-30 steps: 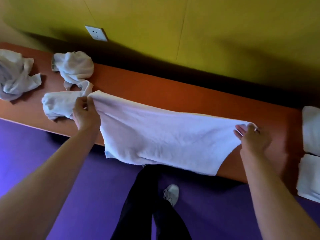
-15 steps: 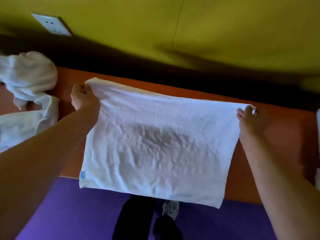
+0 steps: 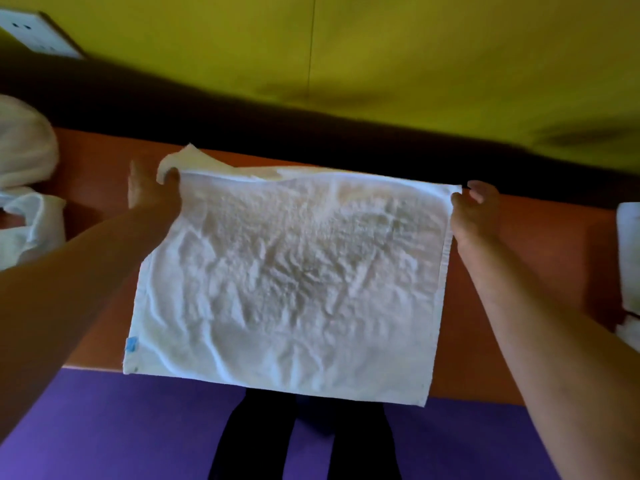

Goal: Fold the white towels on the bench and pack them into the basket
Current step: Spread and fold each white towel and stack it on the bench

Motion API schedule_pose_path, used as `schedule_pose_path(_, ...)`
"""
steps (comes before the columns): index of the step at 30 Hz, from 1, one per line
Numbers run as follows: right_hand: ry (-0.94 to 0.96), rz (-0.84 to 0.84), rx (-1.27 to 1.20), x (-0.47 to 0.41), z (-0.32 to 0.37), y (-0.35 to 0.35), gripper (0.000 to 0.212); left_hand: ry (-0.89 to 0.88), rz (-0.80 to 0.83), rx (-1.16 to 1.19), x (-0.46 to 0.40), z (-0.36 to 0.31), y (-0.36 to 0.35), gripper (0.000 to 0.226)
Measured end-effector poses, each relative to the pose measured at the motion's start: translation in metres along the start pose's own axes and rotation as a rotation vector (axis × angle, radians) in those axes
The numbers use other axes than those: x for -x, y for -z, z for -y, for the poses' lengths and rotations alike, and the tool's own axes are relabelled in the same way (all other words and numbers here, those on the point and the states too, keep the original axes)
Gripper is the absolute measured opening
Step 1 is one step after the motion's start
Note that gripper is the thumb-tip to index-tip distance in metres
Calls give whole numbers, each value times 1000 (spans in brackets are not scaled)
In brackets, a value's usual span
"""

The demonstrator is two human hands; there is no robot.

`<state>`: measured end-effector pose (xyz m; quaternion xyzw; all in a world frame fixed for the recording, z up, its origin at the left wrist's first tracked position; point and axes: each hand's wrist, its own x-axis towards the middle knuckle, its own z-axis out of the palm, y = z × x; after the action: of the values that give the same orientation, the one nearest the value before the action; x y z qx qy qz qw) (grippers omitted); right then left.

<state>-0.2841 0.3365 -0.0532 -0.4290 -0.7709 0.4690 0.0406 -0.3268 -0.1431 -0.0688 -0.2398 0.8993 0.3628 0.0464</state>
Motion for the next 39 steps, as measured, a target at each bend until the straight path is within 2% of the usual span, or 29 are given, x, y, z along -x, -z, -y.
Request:
schedule_pose_path(3,-20,67,80,3,-15,1,43,-42,71,-17,51,-9,-13,44)
schedule_pose_path(6,-41,161,168,6,-33,9,43,-116,161,-135,136,-11,-42,36)
schedule_pose_path(12,-44,283,239,-7,-63,36,40,-479,477,-221,327,-25,-126,34)
schedule_pose_path(16,-8,300,251,-24,-66,42,40,-591,759,-383,404,-37,-174,51)
schedule_pose_path(18,35,317,254,-32,-67,41,42,-568,811,-480,420,-35,-189,65)
schedule_pose_path(20,77,321,271,-38,-65,37,43,-567,812,-580,426,-35,-200,73)
schedule_pose_path(22,95,326,279,-43,-63,29,43,-580,733,-614,428,-34,-207,75)
schedule_pose_path(26,126,330,277,-46,-62,16,22,-618,650,-525,422,-33,-209,48)
schedule_pose_path(27,132,320,256,-45,-63,14,20,-587,644,-478,418,-36,-206,40)
schedule_pose_path(30,142,280,181,-39,-61,15,15,-332,597,-264,408,-52,-188,18)
schedule_pose_path(33,128,325,110,-25,-44,17,6,-75,472,-39,405,-62,-160,12)
schedule_pose_path(36,84,327,11,-6,-11,13,24,10,364,110,401,-64,-127,8)
schedule_pose_path(39,102,313,-76,13,25,-7,10,27,264,212,393,-65,-91,6)
